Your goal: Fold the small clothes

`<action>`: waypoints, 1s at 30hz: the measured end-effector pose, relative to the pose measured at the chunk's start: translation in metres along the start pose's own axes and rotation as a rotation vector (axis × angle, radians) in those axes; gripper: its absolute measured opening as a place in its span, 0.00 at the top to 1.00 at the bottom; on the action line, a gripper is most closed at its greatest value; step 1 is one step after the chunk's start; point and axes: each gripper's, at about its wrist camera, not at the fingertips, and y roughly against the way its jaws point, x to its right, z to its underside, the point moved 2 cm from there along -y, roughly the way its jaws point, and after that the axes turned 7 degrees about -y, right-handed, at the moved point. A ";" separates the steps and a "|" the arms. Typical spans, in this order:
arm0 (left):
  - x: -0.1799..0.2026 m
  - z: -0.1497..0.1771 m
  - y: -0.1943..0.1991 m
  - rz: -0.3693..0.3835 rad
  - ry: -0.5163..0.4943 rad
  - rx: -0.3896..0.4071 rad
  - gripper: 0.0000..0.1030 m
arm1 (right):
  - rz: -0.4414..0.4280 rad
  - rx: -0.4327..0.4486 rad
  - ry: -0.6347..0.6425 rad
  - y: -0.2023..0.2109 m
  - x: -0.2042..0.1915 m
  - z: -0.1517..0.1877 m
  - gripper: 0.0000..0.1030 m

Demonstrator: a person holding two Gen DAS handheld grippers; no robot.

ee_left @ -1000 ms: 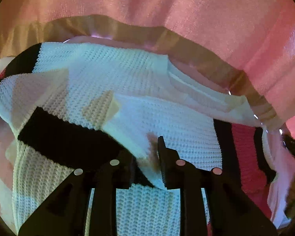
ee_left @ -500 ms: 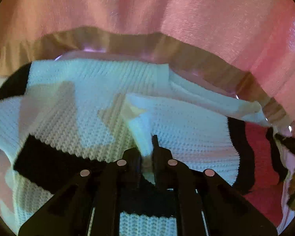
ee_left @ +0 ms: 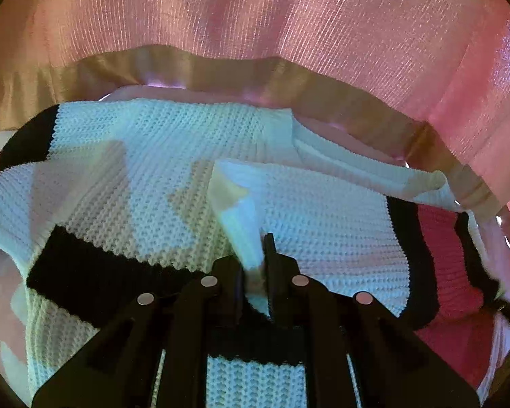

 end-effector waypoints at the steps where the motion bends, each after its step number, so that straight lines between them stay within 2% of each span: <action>1: 0.000 0.000 -0.001 -0.002 -0.002 -0.003 0.90 | 0.029 0.016 0.016 0.004 0.007 0.003 0.89; 2: 0.001 0.000 -0.002 -0.001 -0.003 -0.003 0.89 | 0.050 0.002 0.015 0.000 0.017 0.009 0.89; 3: 0.001 0.000 -0.004 0.001 -0.002 -0.003 0.88 | 0.057 -0.072 -0.038 -0.017 0.038 0.021 0.89; 4: 0.001 0.000 -0.005 0.003 -0.003 -0.004 0.88 | 0.022 -0.055 -0.067 -0.019 0.046 0.030 0.89; 7: 0.001 0.001 -0.003 0.006 0.004 -0.004 0.88 | 0.024 -0.069 0.001 -0.003 0.031 0.025 0.85; 8: 0.001 0.001 -0.001 0.009 0.004 -0.004 0.88 | 0.012 -0.057 -0.013 0.006 0.029 0.022 0.80; 11: 0.003 -0.001 0.010 0.025 -0.013 -0.012 0.88 | 0.060 0.100 0.043 0.050 -0.002 0.000 0.73; 13: 0.005 -0.006 0.015 0.017 -0.017 -0.006 0.87 | 0.000 0.108 0.065 0.050 -0.029 -0.021 0.78; 15: 0.004 -0.002 0.005 0.007 -0.010 -0.046 0.87 | -0.110 0.043 0.063 0.025 -0.057 -0.040 0.81; 16: 0.003 0.001 0.000 0.008 -0.001 -0.055 0.87 | -0.115 0.015 0.067 0.010 -0.066 -0.041 0.83; 18: 0.001 0.005 -0.001 0.016 -0.001 -0.023 0.87 | -0.030 -0.059 0.096 -0.042 -0.071 -0.039 0.83; 20: 0.001 0.004 0.000 0.018 -0.004 -0.029 0.86 | 0.105 -0.120 0.098 -0.084 -0.047 -0.025 0.85; 21: 0.000 0.005 0.000 0.024 0.002 -0.025 0.86 | 0.050 -0.043 0.087 -0.080 -0.035 -0.023 0.86; 22: 0.000 0.006 0.000 0.027 0.005 -0.021 0.86 | 0.036 -0.047 0.066 -0.078 -0.029 -0.023 0.86; 23: -0.001 0.006 0.000 0.031 0.011 -0.020 0.86 | 0.049 -0.064 0.049 -0.077 -0.028 -0.025 0.87; 25: -0.004 0.005 0.002 0.049 0.042 -0.029 0.86 | 0.151 -0.073 0.054 -0.066 -0.040 -0.030 0.87; 26: -0.006 0.004 0.008 0.068 0.063 -0.035 0.86 | 0.174 -0.048 0.065 -0.058 -0.048 -0.030 0.82; 28: -0.011 -0.001 0.031 0.119 0.073 -0.030 0.86 | 0.120 -0.023 0.081 -0.039 -0.069 -0.026 0.79; 29: -0.016 -0.003 0.045 0.144 0.073 -0.013 0.83 | 0.104 -0.025 0.096 -0.031 -0.077 -0.023 0.79; 30: -0.030 -0.003 0.067 0.149 0.086 0.017 0.67 | 0.089 -0.017 0.112 -0.021 -0.088 -0.020 0.77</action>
